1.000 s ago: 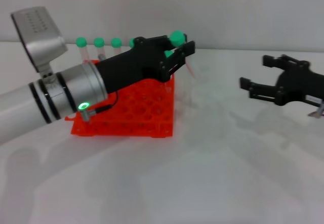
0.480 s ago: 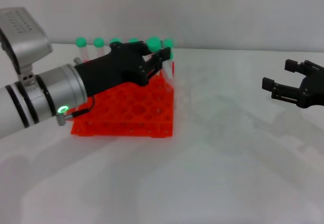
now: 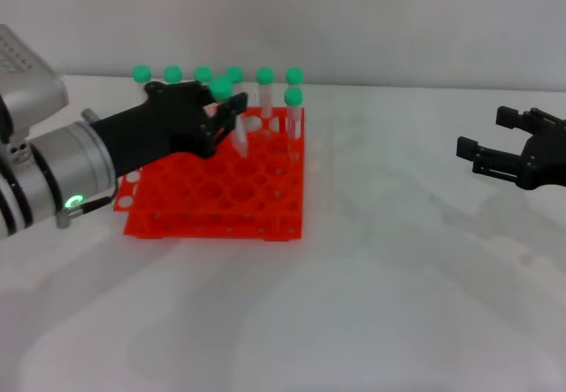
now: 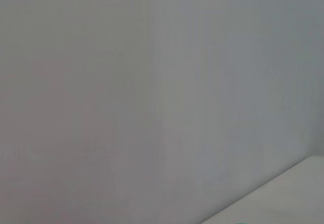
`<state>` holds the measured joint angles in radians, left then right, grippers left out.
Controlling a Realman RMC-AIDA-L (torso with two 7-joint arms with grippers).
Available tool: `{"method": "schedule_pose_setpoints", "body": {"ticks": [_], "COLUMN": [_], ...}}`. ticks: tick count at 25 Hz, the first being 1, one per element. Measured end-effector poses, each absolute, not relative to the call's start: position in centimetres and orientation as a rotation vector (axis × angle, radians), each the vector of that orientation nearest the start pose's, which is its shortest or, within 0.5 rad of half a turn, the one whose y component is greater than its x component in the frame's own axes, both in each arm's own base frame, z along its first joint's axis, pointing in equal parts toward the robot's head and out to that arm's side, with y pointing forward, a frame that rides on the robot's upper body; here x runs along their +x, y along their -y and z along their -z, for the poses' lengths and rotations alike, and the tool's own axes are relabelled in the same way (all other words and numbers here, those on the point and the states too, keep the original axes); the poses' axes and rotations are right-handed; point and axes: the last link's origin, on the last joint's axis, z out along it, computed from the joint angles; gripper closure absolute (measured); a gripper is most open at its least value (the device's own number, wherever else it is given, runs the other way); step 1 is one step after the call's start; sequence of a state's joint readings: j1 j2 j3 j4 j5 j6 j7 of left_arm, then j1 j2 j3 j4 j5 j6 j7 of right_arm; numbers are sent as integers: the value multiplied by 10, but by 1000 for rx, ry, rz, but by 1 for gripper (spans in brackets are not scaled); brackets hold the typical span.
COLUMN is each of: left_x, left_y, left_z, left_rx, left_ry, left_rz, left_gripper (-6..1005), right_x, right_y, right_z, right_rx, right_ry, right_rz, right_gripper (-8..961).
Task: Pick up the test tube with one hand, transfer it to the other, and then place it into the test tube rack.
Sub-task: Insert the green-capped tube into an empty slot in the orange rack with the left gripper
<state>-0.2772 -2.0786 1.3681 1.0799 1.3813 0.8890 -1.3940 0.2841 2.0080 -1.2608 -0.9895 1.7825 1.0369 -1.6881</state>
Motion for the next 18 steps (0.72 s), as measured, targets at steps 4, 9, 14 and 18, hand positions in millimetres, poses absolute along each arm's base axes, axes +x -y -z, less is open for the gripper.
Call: {"method": "schedule_pose_setpoints", "body": {"ticks": [4, 9, 14, 18], "left_x": [-222, -229, -235, -233], "left_y": [-364, -370, -386, -395], "left_z": [-13, -17, -24, -22], "left_rx": [-2277, -2236, -2180, -2188], "left_ry": [389, 345, 390, 400], "left_rz": [645, 610, 659, 686], "left_gripper": [773, 772, 771, 770], "right_x": [244, 241, 240, 241], "right_y": [-364, -368, -370, -369], "right_z": [-39, -34, -32, -31], "right_rx": [-2312, -2321, -2329, -2328], "right_ry": [-545, -552, -550, -557], "right_rz": [-737, -740, -737, -737], "right_gripper": [93, 93, 93, 93]}}
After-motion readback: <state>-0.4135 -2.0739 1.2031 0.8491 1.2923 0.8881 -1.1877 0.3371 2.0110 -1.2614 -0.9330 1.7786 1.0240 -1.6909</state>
